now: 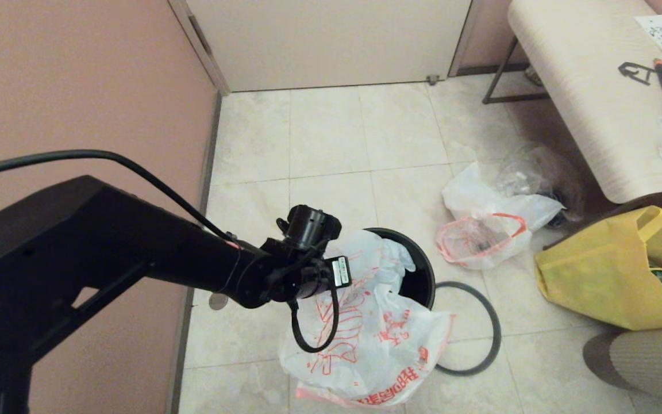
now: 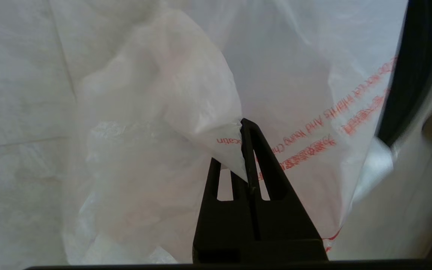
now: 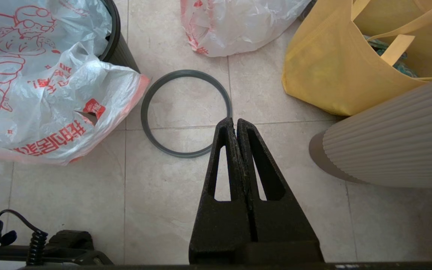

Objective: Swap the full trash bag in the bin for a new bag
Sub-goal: Put the new garbage bag on the trash can

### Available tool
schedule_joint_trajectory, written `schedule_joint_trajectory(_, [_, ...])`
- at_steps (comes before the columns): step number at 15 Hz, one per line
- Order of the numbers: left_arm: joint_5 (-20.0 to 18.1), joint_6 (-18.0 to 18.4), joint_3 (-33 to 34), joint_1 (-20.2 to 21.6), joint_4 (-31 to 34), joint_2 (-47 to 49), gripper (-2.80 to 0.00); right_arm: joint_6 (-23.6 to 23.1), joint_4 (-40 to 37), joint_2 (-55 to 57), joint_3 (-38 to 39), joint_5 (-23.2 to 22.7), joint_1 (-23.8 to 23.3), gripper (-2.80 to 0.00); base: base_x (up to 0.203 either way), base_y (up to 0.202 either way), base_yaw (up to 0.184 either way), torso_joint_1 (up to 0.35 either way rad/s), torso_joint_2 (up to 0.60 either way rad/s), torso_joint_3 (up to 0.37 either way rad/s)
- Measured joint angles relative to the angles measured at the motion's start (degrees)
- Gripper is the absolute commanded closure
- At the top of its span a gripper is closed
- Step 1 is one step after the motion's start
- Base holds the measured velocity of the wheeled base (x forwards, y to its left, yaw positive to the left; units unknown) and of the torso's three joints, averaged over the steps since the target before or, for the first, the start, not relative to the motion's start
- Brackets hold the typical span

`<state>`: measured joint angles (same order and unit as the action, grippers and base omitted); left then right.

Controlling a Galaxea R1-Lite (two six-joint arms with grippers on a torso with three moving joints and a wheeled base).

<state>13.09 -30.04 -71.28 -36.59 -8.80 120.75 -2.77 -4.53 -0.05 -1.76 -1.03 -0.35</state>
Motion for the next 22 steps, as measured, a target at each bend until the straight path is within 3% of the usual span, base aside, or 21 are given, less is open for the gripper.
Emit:
schedule_joint_trajectory(3, [0.65, 2.12, -5.94, -1.95, 5.06, 2.54, 0.0, 0.01, 0.0, 0.0, 0.0, -0.01, 0.0, 0.0, 0.0, 0.0, 0.0, 0.0, 0.0, 0.0])
schedule_joint_trajectory(6, [2.17, 3.62, -16.8, -3.78, 12.08, 7.6, 0.0, -0.01, -0.01, 0.0, 0.0, -0.01, 0.0, 0.0, 0.0, 0.0, 0.0, 0.0, 0.0, 0.0])
schedule_joint_trajectory(10, [2.77, 5.21, -36.03, -6.75, 30.45, 15.53, 0.0, 0.01, 0.0, 0.0, 0.0, -0.01, 0.0, 0.0, 0.0, 0.0, 0.0, 0.0, 0.0, 0.0])
schedule_joint_trajectory(12, [5.55, 8.89, -40.24, -7.65, 35.66, 19.81, 0.0, -0.01, -0.01, 0.0, 0.0, -0.01, 0.02, 0.0, 0.0, 0.0, 0.0, 0.0, 0.0, 0.0])
schedule_joint_trajectory(15, [10.92, 12.88, -41.45, -7.26, 31.82, 25.94, 0.0, -0.01, -0.01, 0.0, 0.0, -0.01, 0.0, 0.0, 0.0, 0.0, 0.0, 0.0, 0.0, 0.0])
schedule_joint_trajectory(18, [15.23, 19.55, -41.6, -4.42, 20.46, 31.31, 0.0, -0.01, 0.0, 0.0, 0.0, -0.01, 0.0, 0.0, 0.0, 0.0, 0.0, 0.0, 0.0, 0.0])
schedule_joint_trajectory(22, [16.8, 27.45, -41.66, -1.23, 8.83, 35.66, 0.0, 0.02, -0.01, 0.0, 0.0, -0.01, -0.02, 0.0, 0.0, 0.0, 0.0, 0.0, 0.0, 0.0])
